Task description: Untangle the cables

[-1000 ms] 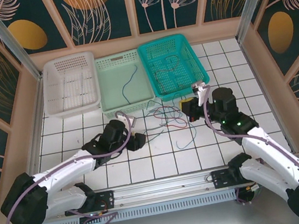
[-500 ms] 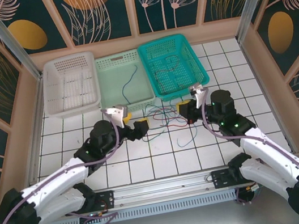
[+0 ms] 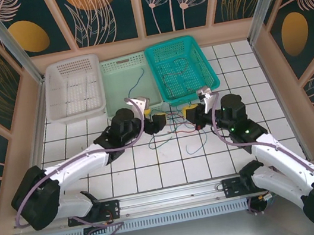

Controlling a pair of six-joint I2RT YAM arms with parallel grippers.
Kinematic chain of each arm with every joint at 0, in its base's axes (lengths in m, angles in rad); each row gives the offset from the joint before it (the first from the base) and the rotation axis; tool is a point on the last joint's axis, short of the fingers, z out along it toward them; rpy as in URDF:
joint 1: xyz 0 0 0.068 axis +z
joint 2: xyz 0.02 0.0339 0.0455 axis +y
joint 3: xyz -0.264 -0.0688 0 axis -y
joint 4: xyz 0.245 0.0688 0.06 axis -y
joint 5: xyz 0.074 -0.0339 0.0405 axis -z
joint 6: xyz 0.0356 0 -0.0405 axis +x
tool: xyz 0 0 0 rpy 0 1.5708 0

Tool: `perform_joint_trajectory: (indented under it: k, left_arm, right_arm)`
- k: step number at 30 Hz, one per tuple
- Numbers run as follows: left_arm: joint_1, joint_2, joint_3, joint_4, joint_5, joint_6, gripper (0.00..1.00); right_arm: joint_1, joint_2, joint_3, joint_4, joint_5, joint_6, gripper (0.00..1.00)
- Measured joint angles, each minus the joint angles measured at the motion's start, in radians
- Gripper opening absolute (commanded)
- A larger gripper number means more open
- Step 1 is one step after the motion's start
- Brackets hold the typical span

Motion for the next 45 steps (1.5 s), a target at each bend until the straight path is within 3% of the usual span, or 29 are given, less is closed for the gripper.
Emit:
perform_joint_trajectory:
  k: [6,15,24,30,34,45]
  left_arm:
    - [0.0,0.074,0.037,-0.026,0.009,0.048,0.58]
    - [0.005,0.086,0.037,-0.031,0.022,0.069,0.01]
    - [0.04,0.028,-0.018,-0.004,0.008,0.079,0.0]
    - [0.11,-0.158,-0.111,0.003,-0.047,0.07,0.0]
    - [0.109,-0.247,-0.129,0.002,-0.047,0.071,0.0]
    - [0.109,-0.377,-0.234,0.001,-0.006,0.062,0.0]
  right_arm:
    - [0.0,-0.007,-0.008,-0.001,0.0,-0.003,0.0]
    - [0.0,-0.026,-0.009,-0.002,0.005,-0.008,0.0]
    - [-0.01,-0.025,-0.012,-0.075,0.082,-0.013,0.0]
    - [-0.14,0.169,0.013,-0.231,0.206,0.074,0.0]
    - [-0.229,0.251,0.013,-0.274,0.205,0.127,0.0]
    - [-0.224,0.463,0.085,-0.343,0.138,0.1,0.0]
